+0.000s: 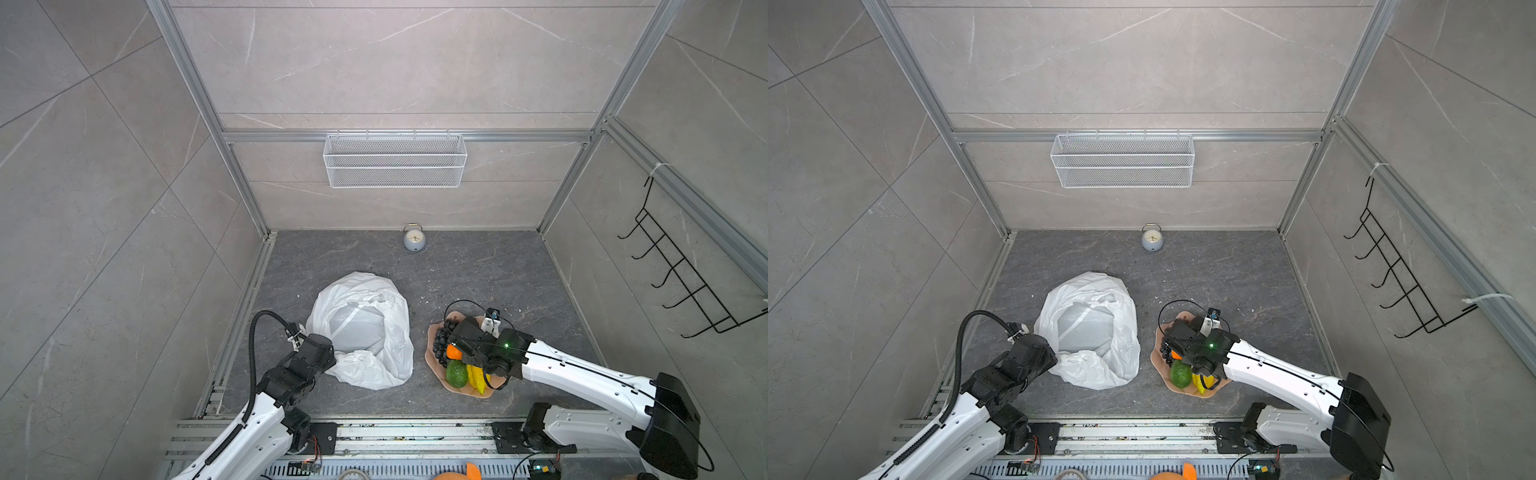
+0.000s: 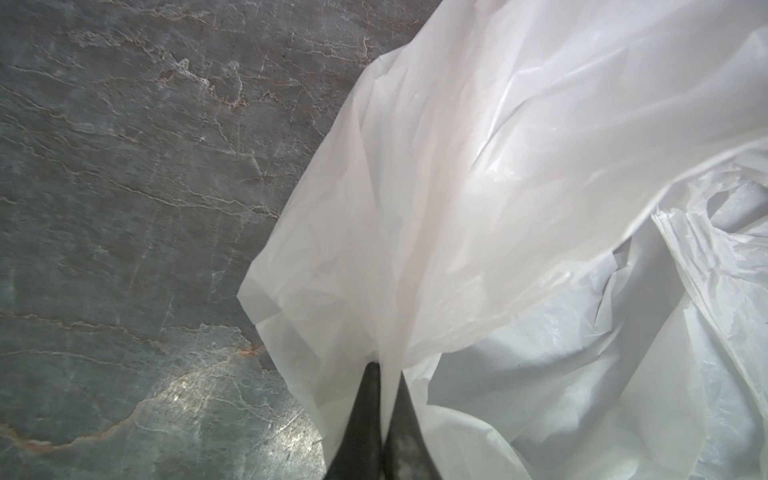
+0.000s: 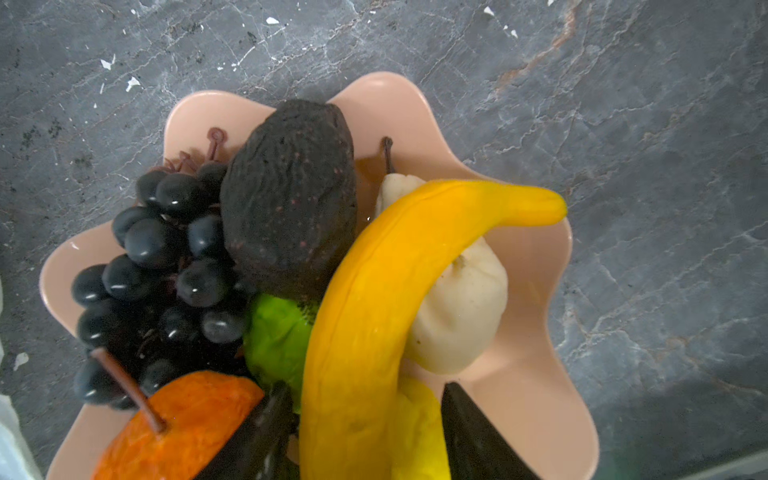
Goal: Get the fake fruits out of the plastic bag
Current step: 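Lower the banana into the pink bowl and open the right gripper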
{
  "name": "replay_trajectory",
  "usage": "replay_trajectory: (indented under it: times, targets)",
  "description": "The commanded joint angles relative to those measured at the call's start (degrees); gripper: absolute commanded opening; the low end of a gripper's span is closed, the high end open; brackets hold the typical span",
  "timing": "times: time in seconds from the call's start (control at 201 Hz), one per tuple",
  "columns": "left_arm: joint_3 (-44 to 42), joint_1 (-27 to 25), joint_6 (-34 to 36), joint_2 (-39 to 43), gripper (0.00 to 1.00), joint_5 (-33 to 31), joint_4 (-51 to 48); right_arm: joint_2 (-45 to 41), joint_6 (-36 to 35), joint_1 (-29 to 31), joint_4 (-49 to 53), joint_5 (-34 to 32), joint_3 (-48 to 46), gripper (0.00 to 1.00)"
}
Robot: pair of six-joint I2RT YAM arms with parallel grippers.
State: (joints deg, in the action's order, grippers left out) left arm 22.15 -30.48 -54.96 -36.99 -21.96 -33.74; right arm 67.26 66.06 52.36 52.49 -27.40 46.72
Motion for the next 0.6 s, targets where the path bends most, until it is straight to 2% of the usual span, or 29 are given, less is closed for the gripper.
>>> replay_trajectory:
  times: [0.0, 0.224, 0.328, 0.453, 0.597]
  targets:
    - [1.8, 0.43, 1.6, -0.96, 0.0, -0.72, 1.03, -1.98, 0.59, -0.14, 3.79, -2.15, 1.66, 0.6]
    - [2.51, 0.64, 2.4, -2.33, 0.0, -0.72, 2.08, -5.18, 0.67, -0.07, 7.7, -5.47, 2.96, 0.6]
    - [3.55, 0.79, 3.16, -3.29, 0.0, -0.42, 3.62, -7.9, -0.46, -0.09, 12.07, -9.48, 5.72, 0.63]
    - [6.42, 1.17, 5.82, -6.94, 0.0, 0.06, 6.54, -12.23, -6.88, -0.19, 12.25, -13.64, 9.37, 0.66]
    - [11.23, 2.12, 11.18, -14.28, 0.0, 0.65, 12.18, -14.38, -15.53, -0.2, 7.19, -14.45, 10.76, 0.67]
